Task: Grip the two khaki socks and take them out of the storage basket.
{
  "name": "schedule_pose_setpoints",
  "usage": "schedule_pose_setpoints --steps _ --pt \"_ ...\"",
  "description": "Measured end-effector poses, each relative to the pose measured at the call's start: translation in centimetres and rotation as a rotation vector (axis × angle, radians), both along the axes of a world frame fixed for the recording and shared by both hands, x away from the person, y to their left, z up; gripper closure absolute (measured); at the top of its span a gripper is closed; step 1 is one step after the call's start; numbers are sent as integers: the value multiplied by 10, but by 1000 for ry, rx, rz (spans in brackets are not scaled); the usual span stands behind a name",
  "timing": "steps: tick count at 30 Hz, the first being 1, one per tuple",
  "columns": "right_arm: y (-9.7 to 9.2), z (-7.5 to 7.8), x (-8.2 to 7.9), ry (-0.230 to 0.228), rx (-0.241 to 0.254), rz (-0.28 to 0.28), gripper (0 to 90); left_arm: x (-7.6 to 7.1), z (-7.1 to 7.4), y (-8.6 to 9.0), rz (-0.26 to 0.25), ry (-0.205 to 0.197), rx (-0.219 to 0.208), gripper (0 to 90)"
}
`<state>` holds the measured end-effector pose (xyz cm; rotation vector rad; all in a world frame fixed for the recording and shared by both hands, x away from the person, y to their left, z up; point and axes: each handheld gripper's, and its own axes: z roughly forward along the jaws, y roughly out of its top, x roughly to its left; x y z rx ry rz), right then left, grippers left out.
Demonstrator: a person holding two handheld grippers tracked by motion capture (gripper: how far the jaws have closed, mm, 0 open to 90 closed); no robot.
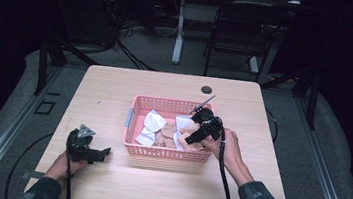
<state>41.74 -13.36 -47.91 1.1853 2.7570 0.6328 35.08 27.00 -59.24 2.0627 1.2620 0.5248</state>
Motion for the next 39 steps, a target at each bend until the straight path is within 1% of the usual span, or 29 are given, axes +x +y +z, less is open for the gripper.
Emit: schedule_pose_setpoints --steps 1,2,3,4,6,7,8,10,11,13,14,15,16,17,18,19,20,21,23,24,27,28,31,32,34,35,37,38,39 --pt "0 0 0 0 0 0 342 0 0 0 0 0 0 0" --pt "0 -1 0 4 -3 -7 363 0 0 0 0 0 0 0" --pt "1 -3 1 12 -13 -7 415 0 0 0 0 0 0 0" --pt "1 -4 1 15 -22 -7 433 0 0 0 0 0 0 0" --pt "1 -7 1 21 -22 -10 477 0 0 0 0 0 0 0" --pt "1 -7 1 21 -22 -10 477 0 0 0 0 0 0 0" --pt "0 -7 0 22 -37 -3 509 0 0 0 0 0 0 0" --pt "0 -8 0 23 -35 -8 524 0 0 0 0 0 0 0" --pt "-1 -9 0 37 -39 -3 562 0 0 0 0 0 0 0" --pt "-1 -10 0 38 -28 -5 578 0 0 0 0 0 0 0" --pt "-2 -10 0 42 -26 -2 616 0 0 0 0 0 0 0" --pt "-3 -11 -1 53 2 -22 653 0 0 0 1 0 0 0" --pt "-5 -10 0 56 -12 -23 677 0 0 0 1 0 0 0" --pt "-5 -10 0 56 -12 -23 677 0 0 0 0 0 0 0" --pt "-6 -12 -1 52 0 -42 718 0 0 0 0 0 0 0" --pt "-7 -11 0 65 -5 -34 749 0 0 0 0 0 0 0" --pt "-7 -11 0 65 -5 -34 749 0 0 0 0 0 0 0" --pt "-8 -11 0 59 -8 -34 810 0 0 0 1 1 0 0" --pt "-9 -11 -1 59 1 -36 852 0 0 0 1 0 0 0" --pt "-10 -11 -1 56 -8 -35 856 0 0 0 1 0 0 0" --pt "-10 -10 -3 50 9 -53 860 0 0 0 1 0 0 0" --pt "-11 -9 -3 58 14 -36 860 0 0 0 1 0 0 0" --pt "-12 -4 -4 39 64 -48 860 0 0 0 1 0 0 0" --pt "-13 -1 -4 41 75 -42 861 0 0 0 1 0 0 0" --pt "-14 7 -5 24 80 -36 861 0 0 0 1 0 0 0" --pt "-13 10 -6 12 98 -45 860 0 0 0 1 1 0 0" --pt "-14 13 -6 5 102 -47 861 0 0 0 1 0 0 0" --pt "-16 20 -6 -4 91 -36 861 0 0 0 1 0 0 0" --pt "-16 20 -6 -4 91 -36 861 0 0 0 1 0 0 0"
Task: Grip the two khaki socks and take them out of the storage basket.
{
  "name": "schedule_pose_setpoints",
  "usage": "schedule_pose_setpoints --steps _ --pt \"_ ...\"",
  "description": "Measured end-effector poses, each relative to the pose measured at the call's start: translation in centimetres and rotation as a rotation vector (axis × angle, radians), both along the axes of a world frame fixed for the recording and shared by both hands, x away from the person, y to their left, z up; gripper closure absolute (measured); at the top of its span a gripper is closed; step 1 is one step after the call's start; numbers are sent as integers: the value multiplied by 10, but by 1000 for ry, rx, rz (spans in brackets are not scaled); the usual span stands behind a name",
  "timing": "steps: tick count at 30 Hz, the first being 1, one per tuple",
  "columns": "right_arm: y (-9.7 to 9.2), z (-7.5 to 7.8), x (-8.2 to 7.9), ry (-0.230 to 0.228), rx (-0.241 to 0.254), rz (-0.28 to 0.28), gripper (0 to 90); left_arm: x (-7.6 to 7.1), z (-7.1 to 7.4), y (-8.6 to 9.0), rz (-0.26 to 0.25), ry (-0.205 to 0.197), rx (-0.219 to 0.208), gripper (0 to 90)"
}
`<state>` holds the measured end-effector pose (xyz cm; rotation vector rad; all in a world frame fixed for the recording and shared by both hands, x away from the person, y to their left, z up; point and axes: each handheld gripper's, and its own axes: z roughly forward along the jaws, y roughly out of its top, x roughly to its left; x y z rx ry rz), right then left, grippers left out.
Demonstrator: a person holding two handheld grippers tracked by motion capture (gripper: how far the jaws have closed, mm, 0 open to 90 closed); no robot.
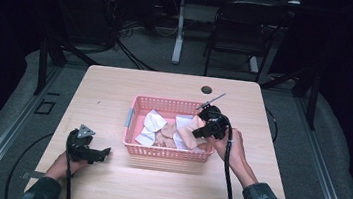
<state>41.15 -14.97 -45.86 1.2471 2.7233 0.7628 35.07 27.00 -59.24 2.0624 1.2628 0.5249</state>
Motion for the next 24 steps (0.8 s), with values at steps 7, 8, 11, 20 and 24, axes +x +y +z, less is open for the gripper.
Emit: schedule_pose_setpoints --steps 7,8,11,20,24 --pt "-2 19 -1 -36 44 -1 860 0 0 0 0 0 1 0" --pt "-1 21 -2 -37 47 -1 861 0 0 0 0 0 1 0" --pt "1 24 -3 -49 49 1 861 0 0 0 1 0 1 0" --pt "-3 38 -5 -75 54 10 860 0 0 0 0 0 1 0" --pt "-6 45 -7 -93 57 11 860 0 0 0 -1 1 1 0"
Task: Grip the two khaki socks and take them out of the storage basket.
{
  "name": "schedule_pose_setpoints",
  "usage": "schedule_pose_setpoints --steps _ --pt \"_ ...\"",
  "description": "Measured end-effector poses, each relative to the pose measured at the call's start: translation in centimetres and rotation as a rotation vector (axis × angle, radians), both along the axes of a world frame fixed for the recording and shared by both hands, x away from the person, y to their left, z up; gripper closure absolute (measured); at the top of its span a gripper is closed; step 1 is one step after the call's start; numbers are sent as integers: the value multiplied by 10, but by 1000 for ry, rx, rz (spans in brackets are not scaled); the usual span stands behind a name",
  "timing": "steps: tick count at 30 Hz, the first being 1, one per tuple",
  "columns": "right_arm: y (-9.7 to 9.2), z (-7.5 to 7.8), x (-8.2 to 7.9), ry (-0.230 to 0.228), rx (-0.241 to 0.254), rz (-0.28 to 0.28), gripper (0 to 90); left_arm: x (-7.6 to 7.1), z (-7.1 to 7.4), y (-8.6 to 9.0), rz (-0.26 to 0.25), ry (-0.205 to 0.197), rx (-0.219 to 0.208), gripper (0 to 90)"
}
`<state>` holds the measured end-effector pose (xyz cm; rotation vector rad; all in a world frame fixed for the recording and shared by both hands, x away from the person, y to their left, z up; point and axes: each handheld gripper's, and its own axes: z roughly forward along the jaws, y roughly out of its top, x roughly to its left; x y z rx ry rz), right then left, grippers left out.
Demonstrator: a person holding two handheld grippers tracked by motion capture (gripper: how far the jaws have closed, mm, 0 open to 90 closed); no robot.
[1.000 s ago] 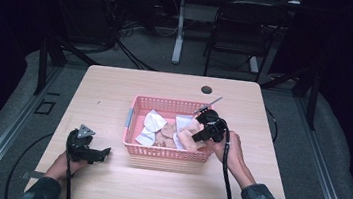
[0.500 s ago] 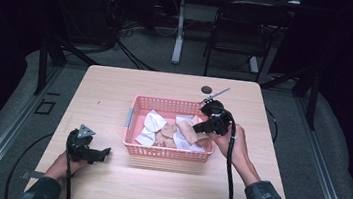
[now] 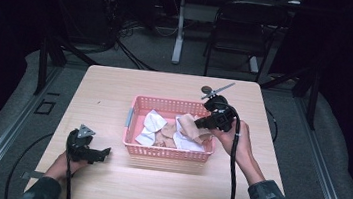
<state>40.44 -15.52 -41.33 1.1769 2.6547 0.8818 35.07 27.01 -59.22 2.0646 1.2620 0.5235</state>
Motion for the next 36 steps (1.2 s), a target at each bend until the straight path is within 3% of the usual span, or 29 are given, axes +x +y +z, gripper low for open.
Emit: schedule_pose_setpoints --steps 15,36 --pt "-8 17 -4 -40 7 -7 861 0 0 0 1 -2 0 0" --pt "-47 35 -8 -78 24 -88 860 0 0 0 2 0 0 0"
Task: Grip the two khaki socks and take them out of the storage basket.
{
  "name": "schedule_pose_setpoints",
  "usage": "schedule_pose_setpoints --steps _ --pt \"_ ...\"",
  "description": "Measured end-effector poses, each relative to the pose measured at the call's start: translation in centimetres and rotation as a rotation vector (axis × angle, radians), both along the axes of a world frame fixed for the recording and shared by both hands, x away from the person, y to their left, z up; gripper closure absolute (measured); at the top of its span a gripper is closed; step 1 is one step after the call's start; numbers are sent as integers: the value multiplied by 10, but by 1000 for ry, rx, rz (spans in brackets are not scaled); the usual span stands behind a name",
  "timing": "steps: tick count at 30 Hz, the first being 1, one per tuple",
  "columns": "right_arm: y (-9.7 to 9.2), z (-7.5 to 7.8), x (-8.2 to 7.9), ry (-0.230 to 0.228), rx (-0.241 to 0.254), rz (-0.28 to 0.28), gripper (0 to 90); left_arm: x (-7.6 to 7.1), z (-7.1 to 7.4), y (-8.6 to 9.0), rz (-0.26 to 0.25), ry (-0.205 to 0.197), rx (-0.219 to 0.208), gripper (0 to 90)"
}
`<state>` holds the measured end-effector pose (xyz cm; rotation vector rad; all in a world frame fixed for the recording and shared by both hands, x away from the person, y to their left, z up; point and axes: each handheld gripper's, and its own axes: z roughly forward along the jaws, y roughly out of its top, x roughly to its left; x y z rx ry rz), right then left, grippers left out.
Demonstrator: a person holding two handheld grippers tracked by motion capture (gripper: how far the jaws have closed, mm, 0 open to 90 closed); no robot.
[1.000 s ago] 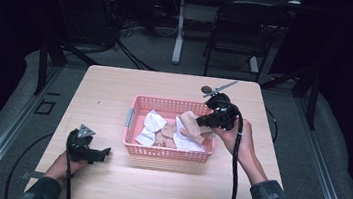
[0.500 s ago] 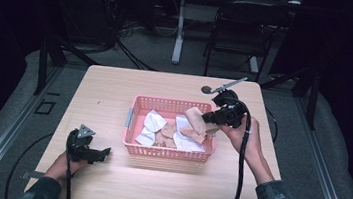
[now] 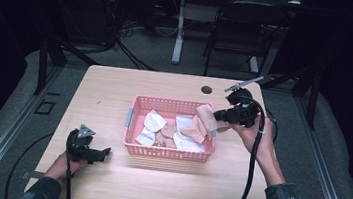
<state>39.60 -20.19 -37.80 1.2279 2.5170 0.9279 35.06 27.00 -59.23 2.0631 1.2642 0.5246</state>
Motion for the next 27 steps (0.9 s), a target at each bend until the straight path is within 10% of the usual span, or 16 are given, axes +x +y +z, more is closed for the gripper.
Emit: schedule_pose_setpoints --steps 27 --pt "-60 -13 -2 -1 -8 -130 863 0 0 0 0 -1 0 0"
